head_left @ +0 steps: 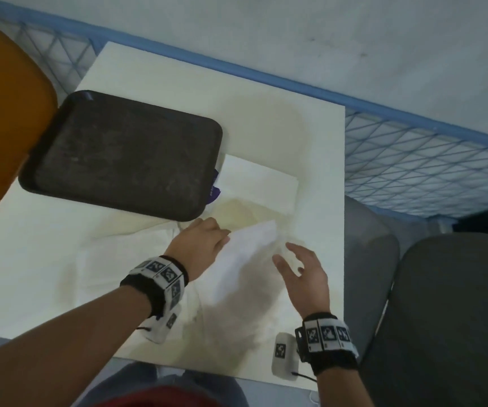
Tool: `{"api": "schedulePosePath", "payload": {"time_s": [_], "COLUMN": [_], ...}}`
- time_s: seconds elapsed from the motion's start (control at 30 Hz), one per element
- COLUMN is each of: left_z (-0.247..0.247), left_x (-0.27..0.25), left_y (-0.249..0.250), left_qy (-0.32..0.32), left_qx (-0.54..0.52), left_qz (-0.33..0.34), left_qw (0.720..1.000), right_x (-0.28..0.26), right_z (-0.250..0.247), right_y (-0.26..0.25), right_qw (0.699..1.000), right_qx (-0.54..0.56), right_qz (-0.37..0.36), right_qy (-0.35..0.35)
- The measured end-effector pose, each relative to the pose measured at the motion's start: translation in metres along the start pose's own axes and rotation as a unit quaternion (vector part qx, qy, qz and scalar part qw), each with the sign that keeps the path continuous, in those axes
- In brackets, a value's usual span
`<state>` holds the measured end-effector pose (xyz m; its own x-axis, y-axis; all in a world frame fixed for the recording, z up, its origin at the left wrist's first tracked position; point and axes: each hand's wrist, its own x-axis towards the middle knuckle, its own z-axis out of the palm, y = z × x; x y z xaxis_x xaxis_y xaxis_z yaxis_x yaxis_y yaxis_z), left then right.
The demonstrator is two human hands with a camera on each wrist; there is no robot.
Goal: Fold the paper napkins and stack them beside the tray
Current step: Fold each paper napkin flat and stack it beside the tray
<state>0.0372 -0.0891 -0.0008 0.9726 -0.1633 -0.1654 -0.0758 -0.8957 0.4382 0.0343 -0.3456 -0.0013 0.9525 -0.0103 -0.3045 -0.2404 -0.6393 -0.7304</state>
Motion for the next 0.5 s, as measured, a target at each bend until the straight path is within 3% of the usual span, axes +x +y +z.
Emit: {"api": "schedulePosePath", "payload": {"time_s": [0.17, 0.3, 0.4, 0.5], "left_z": [-0.021, -0.038, -0.056, -0.068], "left_x": [-0.014, -0.021, -0.032, -0.041], "left_y": [-0.004, 0.002, 0.007, 0.003], "left_qy": [-0.007, 0.017, 0.069, 0.125], "left_qx": [-0.121, -0.15, -0.274, -0.394], "left_qz": [-0.064, -0.034, -0.012, -0.033], "left_qw": [0.991, 0.988, 0.959, 0.91], "right_x": [-0.013, -0.014, -0.02, -0.027], "right_z": [0.016, 0.02, 0.02, 0.024], "right_y": [-0.003, -0.017, -0.025, -0.037], "right_qw": [0.999, 0.999, 0.995, 0.984], "right_qx": [0.009, 0.018, 0.086, 0.167], "right_qz": [0.029, 0.032, 0.044, 0.06], "right_qy": [-0.042, -0.029, -0.022, -0.034]}}
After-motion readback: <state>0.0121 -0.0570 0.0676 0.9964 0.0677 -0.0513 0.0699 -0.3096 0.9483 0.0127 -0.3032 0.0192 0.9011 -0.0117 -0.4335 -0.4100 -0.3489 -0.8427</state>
